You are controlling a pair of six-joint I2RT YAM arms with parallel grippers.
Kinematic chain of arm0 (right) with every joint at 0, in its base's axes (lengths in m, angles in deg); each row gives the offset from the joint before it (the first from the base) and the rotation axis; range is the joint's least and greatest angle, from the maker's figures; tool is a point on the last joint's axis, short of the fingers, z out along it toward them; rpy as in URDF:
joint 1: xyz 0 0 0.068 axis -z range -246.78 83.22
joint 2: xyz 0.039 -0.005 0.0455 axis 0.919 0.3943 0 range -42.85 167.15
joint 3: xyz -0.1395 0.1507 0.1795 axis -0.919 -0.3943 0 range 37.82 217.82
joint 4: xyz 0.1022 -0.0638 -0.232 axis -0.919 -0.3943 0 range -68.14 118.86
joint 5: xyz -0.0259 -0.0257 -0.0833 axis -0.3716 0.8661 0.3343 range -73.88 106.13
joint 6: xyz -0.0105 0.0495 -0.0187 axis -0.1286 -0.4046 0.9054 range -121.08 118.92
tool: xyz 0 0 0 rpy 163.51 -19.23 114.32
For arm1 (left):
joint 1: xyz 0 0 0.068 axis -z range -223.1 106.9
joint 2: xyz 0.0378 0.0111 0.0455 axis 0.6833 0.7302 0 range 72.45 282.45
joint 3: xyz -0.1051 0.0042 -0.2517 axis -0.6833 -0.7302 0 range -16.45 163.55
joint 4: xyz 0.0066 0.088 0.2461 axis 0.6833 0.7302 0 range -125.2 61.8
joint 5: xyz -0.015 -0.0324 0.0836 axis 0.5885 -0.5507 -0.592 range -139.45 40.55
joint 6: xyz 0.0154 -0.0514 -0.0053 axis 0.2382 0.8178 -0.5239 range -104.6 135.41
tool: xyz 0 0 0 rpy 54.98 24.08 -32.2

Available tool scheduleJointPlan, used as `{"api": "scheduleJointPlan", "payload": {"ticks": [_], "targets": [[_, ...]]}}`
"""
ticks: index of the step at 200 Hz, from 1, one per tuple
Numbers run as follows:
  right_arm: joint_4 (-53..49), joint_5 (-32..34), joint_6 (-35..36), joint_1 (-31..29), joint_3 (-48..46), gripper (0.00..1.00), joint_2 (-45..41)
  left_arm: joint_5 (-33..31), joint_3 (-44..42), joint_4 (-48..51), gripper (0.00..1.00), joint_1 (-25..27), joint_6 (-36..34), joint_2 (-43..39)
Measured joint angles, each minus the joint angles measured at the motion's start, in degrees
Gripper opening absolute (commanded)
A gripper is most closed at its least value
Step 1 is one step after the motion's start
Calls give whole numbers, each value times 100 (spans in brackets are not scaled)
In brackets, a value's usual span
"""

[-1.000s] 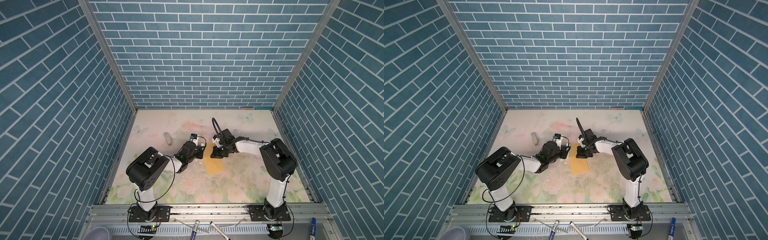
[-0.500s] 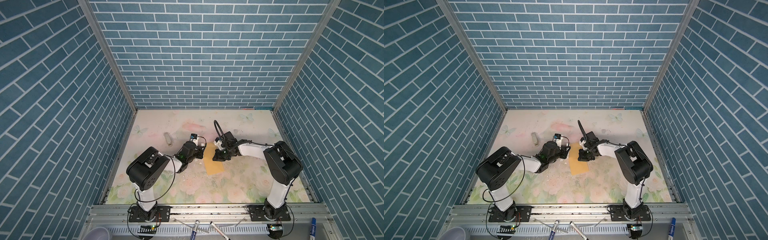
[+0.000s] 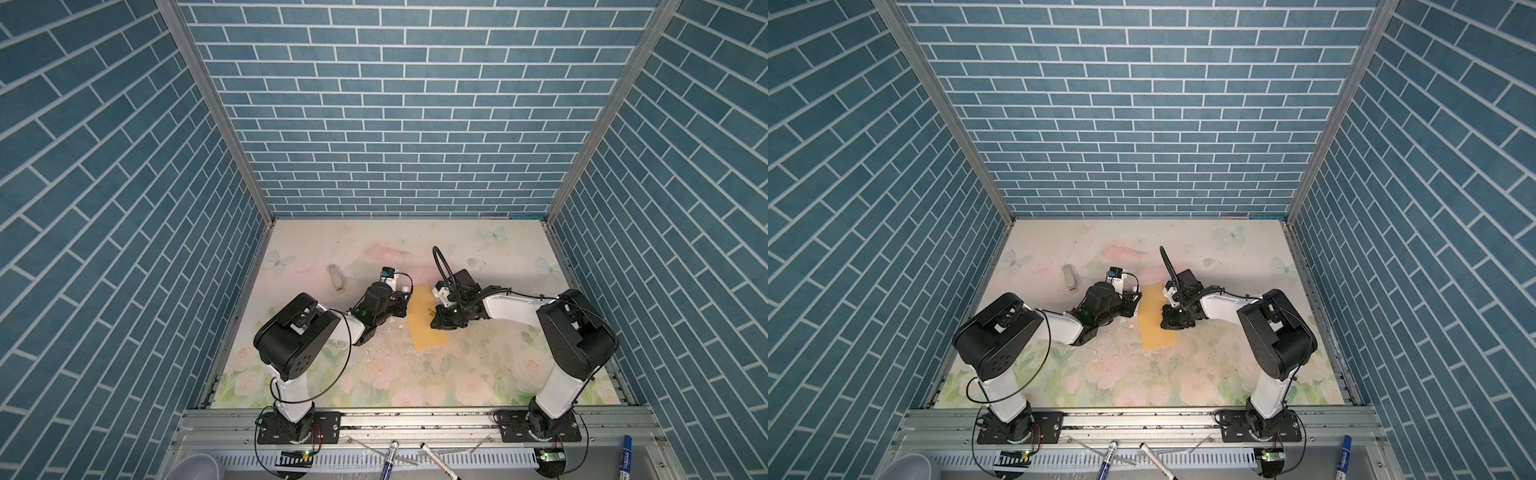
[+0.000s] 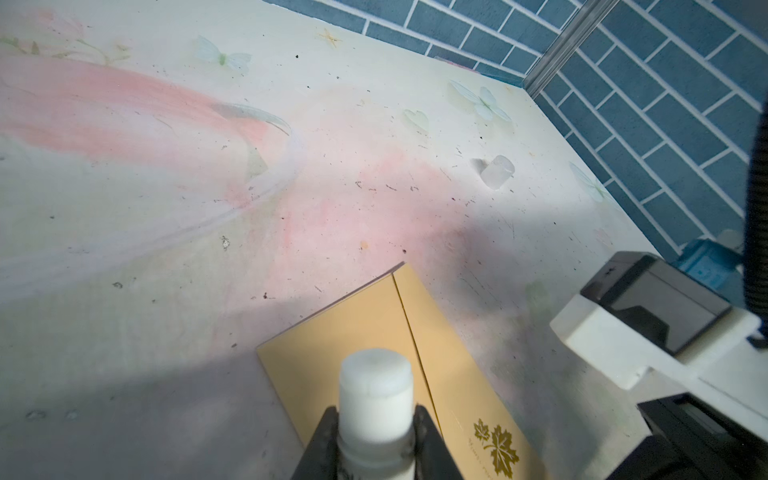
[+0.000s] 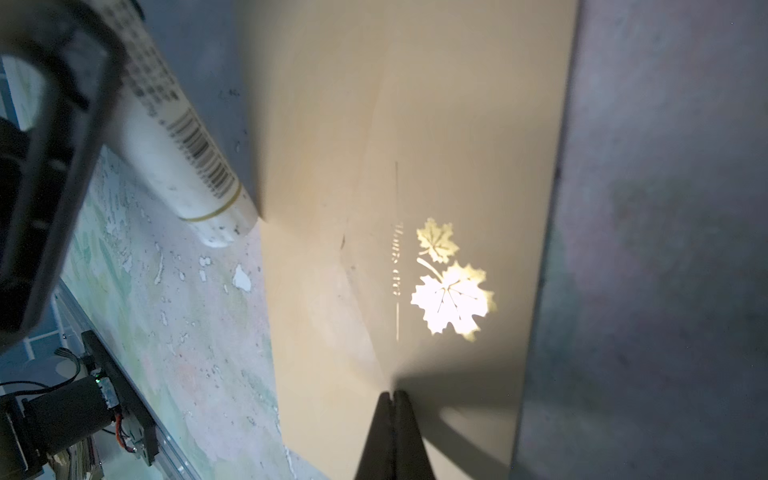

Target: Place the letter into the envelope and seal it

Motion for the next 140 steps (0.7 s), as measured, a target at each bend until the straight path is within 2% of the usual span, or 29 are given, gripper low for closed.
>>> {"api": "scheduleJointPlan", "payload": {"ticks": [140], "targets": [[-184,-35,-72,-11,400,0,258,2,61,-42,0,0,22,96]]}}
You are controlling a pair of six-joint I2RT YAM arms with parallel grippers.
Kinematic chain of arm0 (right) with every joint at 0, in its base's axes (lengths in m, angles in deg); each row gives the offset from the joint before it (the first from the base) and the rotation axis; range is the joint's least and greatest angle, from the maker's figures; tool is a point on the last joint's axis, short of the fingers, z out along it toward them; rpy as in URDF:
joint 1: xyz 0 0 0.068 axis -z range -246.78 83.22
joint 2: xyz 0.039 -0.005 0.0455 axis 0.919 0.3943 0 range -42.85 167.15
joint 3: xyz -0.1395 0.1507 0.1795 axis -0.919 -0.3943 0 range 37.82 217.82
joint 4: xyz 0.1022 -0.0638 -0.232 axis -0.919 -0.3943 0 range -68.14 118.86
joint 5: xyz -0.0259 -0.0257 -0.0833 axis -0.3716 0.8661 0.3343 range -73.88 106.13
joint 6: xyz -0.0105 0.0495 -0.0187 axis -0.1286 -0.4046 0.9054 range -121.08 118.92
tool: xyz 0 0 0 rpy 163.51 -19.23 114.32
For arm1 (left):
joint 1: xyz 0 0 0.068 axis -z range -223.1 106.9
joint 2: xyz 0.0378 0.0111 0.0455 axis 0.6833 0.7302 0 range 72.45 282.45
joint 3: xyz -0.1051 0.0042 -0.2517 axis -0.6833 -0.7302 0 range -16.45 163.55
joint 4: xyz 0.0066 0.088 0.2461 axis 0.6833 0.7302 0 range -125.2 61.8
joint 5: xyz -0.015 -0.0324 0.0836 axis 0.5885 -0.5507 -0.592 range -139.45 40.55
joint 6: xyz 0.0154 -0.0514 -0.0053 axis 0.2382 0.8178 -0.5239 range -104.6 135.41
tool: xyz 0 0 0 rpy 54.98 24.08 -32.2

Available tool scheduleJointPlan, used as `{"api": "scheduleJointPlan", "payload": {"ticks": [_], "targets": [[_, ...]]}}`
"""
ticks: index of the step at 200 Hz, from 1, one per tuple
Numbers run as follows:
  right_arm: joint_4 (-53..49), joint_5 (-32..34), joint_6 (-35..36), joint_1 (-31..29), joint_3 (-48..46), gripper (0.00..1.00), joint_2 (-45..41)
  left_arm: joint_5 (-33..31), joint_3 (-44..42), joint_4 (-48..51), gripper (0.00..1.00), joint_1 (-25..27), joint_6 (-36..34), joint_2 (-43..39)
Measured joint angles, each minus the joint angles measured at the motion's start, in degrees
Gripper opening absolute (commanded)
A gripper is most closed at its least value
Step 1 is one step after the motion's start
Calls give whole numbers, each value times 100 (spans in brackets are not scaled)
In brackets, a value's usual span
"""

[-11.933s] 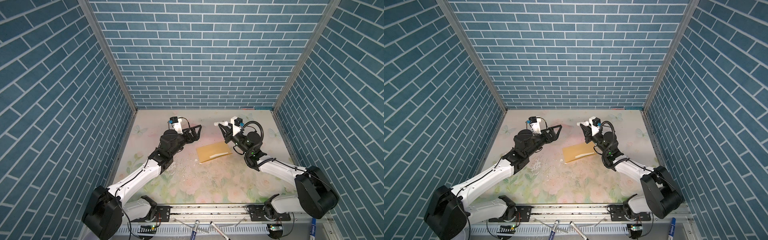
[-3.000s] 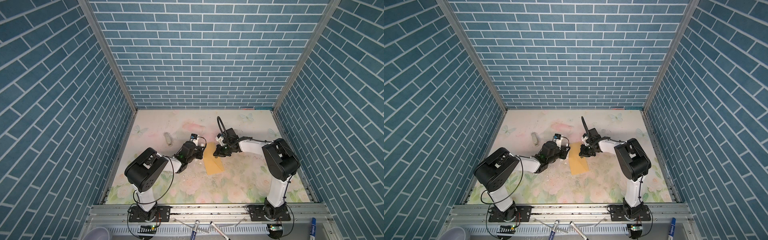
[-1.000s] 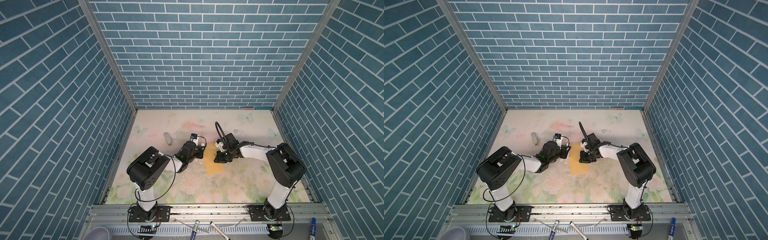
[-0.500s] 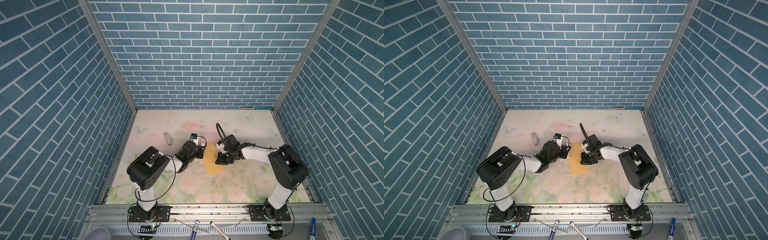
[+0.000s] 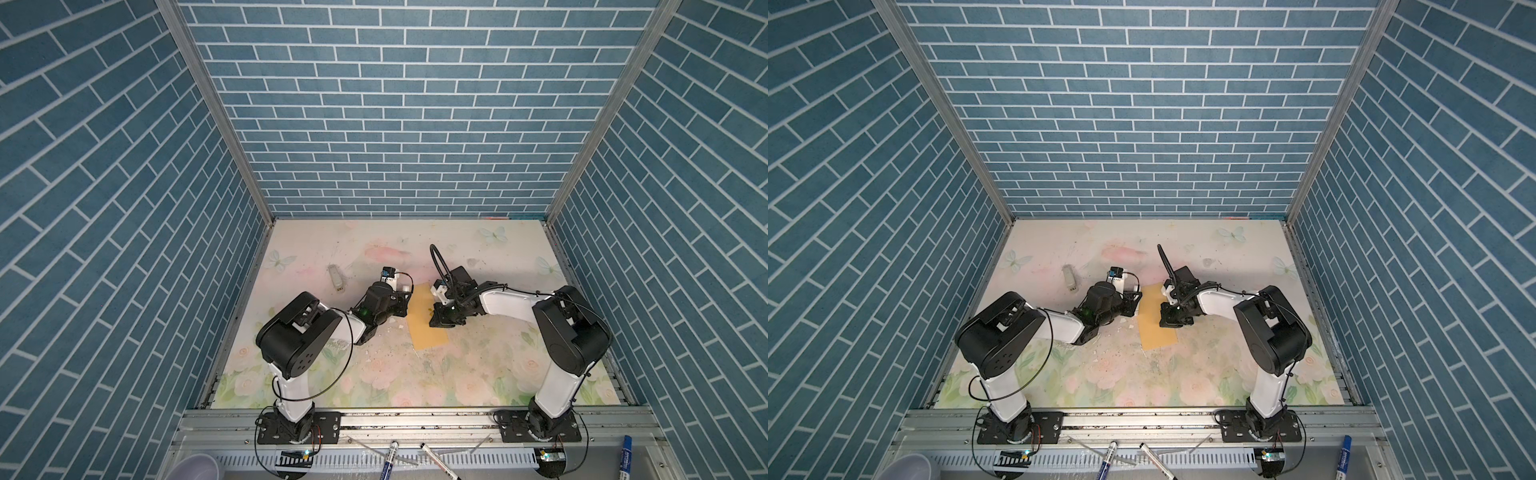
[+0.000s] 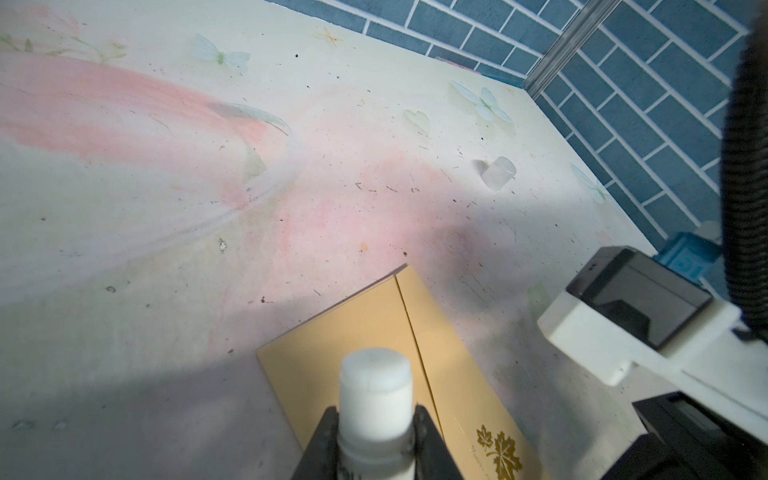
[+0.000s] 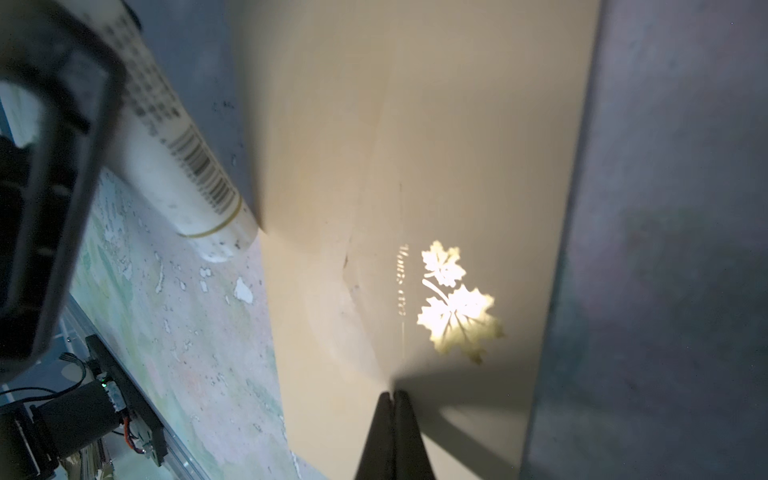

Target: Place the letter into the envelope and seal it

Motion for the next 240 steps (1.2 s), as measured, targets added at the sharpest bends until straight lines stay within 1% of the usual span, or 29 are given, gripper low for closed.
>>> {"api": "scheduleJointPlan", "payload": {"ticks": [33,60,95,122,161,240], "targets": [[96,4,-85,-4,48,0,35,0,0,0,0,0,0,2],[258,131,-103,-4,48,0,15,0,0,-2,0,0,0,2],[481,286,-103,-4,61,0,-227,0,0,-2,0,2,2,2],[481,313,-101,-2,330,0,-234,0,0,-4,0,0,2,2],[546,232,-103,-2,680,0,79,0,2,-2,0,0,2,2],[544,170,-103,-7,688,0,428,0,2,-2,0,0,2,2]]}}
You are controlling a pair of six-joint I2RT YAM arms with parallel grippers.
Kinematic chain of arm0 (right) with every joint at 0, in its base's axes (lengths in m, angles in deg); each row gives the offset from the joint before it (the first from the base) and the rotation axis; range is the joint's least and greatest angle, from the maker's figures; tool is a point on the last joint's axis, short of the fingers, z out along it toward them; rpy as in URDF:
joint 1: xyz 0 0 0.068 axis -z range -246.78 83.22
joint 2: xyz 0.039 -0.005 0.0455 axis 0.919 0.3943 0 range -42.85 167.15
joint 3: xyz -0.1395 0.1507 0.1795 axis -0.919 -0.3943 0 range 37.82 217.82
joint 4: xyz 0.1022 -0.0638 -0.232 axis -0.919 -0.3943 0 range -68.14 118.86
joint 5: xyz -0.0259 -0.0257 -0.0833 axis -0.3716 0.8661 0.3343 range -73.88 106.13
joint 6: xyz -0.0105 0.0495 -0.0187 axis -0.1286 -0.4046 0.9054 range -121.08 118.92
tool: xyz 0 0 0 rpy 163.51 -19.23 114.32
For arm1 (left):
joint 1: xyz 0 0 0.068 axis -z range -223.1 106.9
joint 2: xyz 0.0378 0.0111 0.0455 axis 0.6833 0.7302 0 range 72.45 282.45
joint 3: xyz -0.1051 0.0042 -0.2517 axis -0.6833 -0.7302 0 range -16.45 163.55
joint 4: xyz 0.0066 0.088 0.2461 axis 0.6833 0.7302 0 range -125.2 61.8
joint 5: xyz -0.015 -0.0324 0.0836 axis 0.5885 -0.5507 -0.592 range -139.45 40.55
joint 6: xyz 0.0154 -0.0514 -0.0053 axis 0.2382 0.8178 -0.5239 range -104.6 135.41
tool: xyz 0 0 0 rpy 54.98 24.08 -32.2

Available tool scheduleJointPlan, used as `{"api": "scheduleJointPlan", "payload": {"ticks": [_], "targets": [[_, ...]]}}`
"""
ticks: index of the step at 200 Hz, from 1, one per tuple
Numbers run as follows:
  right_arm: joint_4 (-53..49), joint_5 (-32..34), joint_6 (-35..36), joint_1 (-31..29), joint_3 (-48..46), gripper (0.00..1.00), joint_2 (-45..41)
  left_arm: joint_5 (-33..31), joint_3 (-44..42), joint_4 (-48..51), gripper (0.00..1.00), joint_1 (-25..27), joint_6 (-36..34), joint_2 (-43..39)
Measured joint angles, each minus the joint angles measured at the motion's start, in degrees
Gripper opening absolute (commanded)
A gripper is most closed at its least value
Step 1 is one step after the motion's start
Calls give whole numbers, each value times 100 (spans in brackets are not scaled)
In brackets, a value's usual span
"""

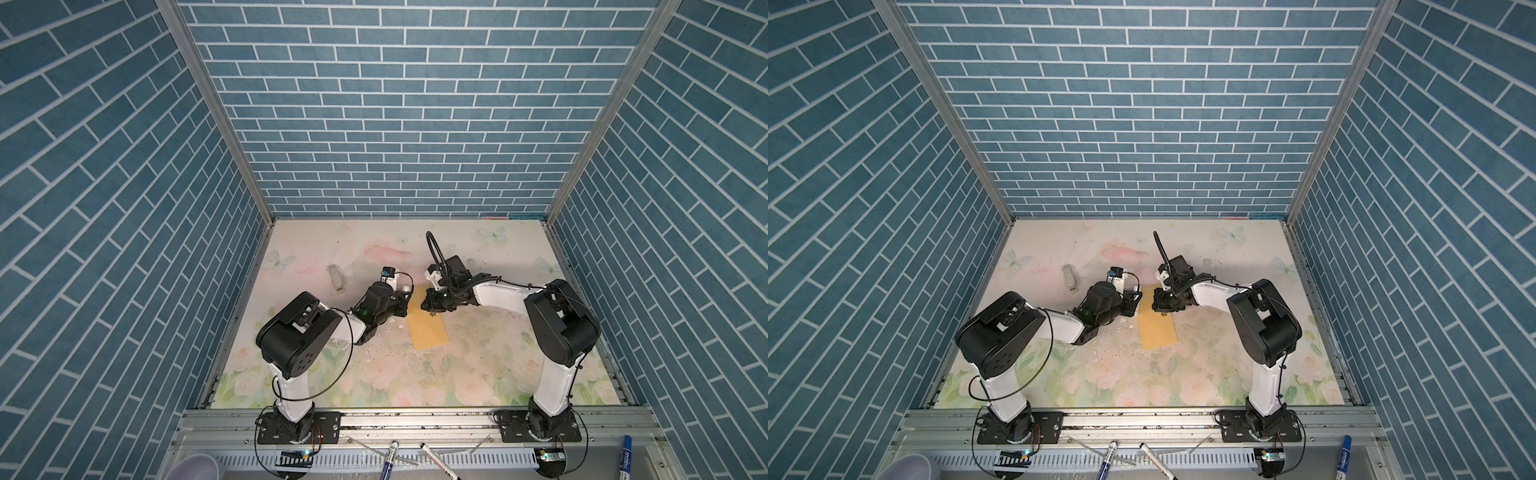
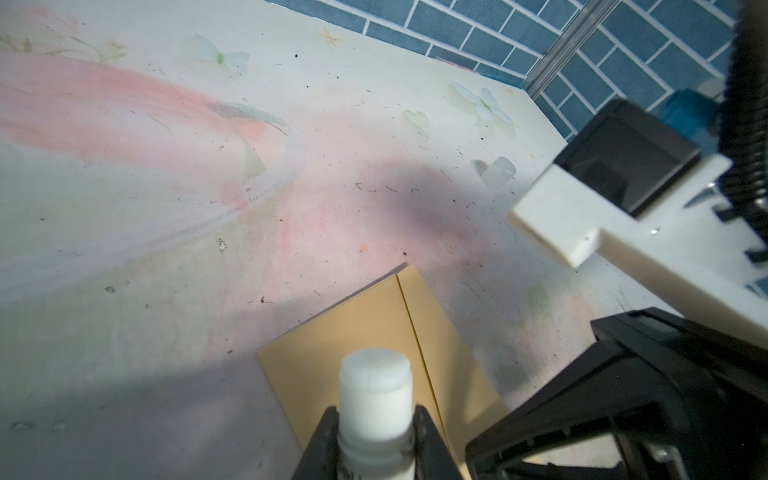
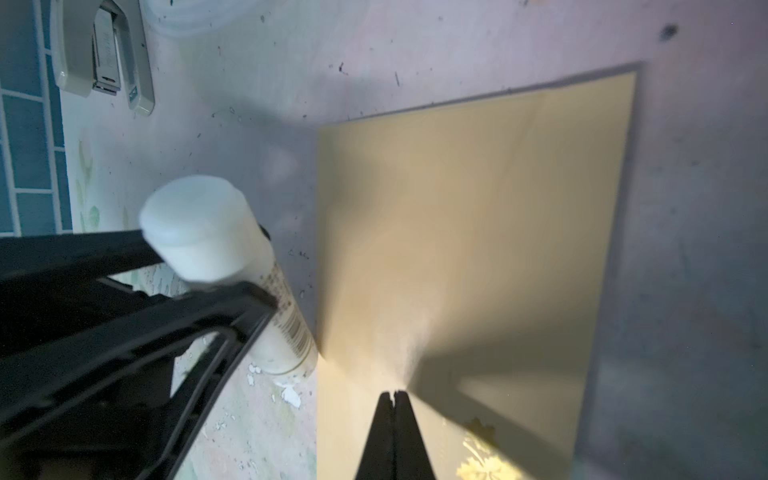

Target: Place the letter into the envelope and seal it

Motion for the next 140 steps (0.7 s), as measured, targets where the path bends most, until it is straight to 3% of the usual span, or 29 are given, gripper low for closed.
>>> {"api": "scheduleJointPlan", "payload": {"ticks": [140], "targets": [[66,-4,2,-131,-120,0,116,2,31,0,0,0,0,17]]}}
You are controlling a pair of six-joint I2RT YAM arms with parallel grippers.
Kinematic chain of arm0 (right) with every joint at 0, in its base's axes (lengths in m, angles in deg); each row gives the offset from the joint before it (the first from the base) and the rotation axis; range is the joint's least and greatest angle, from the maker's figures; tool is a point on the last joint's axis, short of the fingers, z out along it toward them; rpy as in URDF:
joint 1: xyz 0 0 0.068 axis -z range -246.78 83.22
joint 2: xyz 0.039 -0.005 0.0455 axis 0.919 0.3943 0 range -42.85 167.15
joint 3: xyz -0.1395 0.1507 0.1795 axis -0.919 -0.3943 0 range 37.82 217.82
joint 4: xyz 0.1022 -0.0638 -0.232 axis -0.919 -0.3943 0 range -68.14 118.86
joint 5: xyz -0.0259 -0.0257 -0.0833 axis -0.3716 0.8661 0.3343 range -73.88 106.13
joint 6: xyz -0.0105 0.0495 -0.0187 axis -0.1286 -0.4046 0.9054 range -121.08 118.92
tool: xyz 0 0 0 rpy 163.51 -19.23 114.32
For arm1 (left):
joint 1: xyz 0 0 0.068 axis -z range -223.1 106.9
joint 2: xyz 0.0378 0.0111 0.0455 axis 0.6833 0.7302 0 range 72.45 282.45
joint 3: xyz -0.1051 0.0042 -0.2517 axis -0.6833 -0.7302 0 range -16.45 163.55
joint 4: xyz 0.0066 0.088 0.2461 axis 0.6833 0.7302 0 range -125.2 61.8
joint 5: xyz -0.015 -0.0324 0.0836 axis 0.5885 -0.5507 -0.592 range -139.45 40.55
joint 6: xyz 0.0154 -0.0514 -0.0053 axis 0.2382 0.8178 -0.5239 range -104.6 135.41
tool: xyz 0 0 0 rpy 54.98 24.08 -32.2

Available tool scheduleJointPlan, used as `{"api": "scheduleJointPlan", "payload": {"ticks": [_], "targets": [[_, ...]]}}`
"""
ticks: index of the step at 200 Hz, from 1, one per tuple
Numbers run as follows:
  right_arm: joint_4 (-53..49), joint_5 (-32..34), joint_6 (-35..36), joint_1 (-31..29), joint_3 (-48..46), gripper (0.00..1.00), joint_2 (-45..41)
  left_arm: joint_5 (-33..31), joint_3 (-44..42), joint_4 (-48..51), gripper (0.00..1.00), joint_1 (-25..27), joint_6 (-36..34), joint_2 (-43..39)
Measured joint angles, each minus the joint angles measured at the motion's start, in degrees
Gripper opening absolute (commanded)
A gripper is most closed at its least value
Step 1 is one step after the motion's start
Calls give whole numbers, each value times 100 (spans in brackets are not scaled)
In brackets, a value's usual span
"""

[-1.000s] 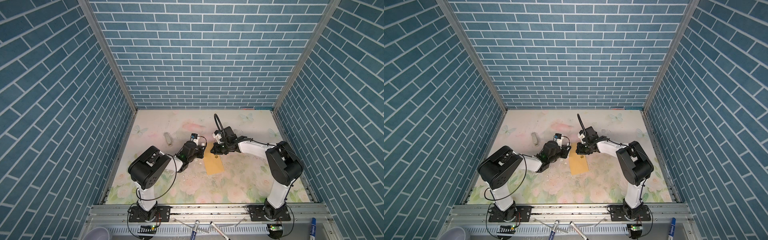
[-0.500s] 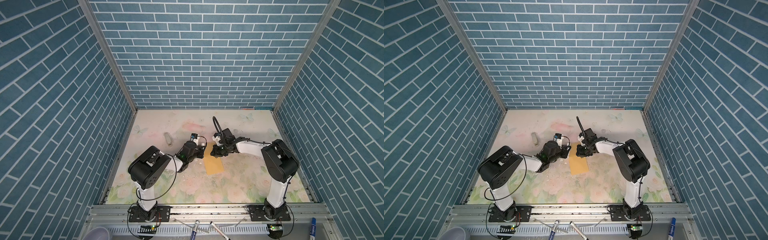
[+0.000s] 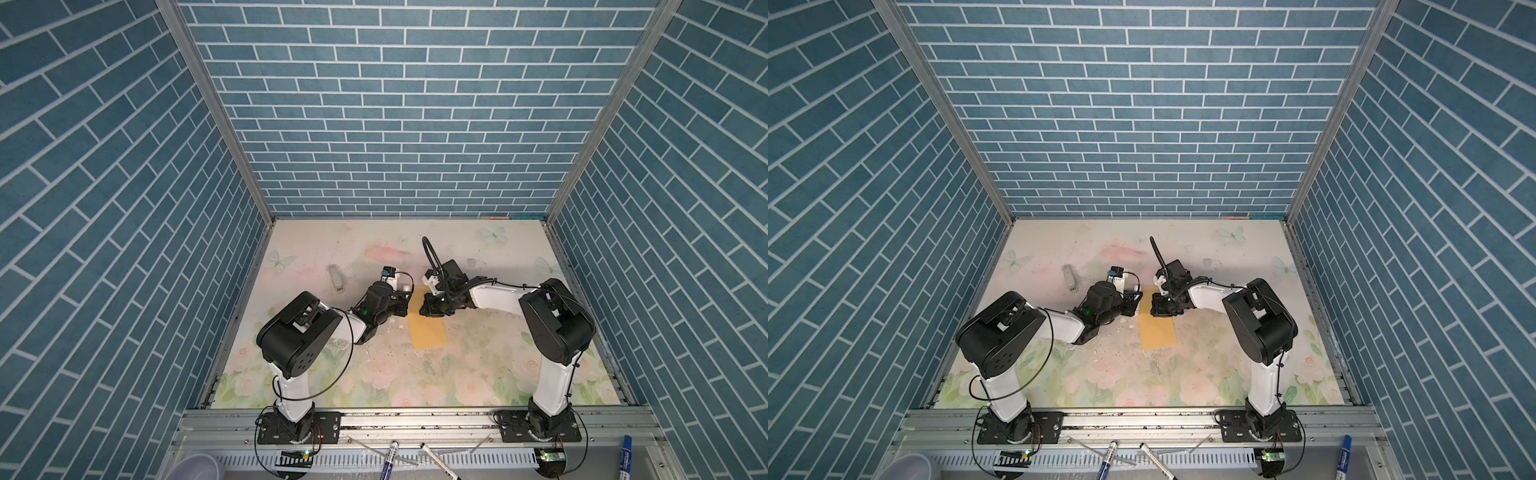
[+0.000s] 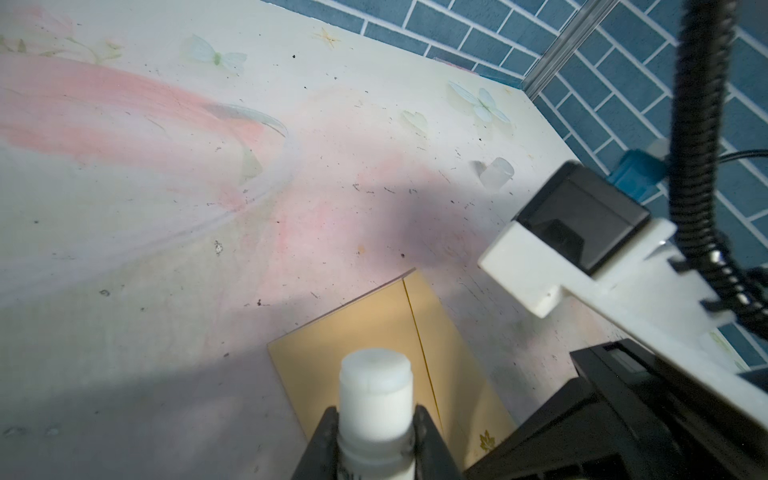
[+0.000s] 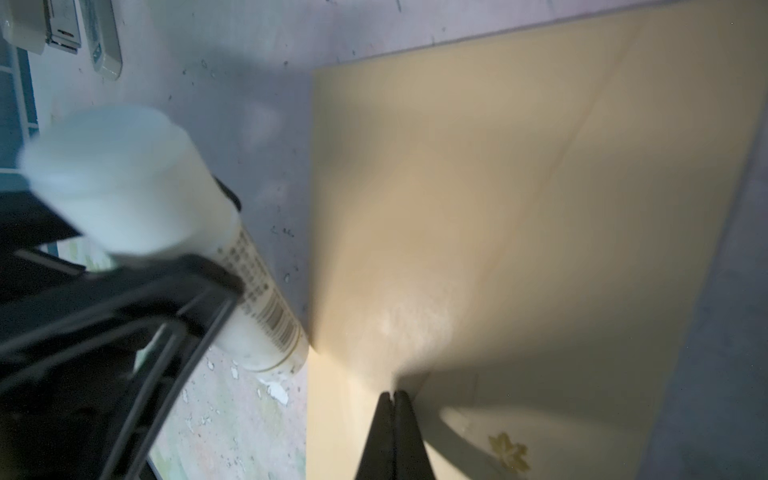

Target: Place the letter into the envelope and seal it

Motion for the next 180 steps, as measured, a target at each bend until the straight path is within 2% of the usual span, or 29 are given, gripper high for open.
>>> {"api": "scheduleJointPlan", "payload": {"ticks": [127,180], "targets": [[262,-63,-120,31,-605,0,-455,2,0,0,0,2,46,0],[570,-162,-328,127,-664,0,-1154,28,0,33,0,2,66,-35]]}}
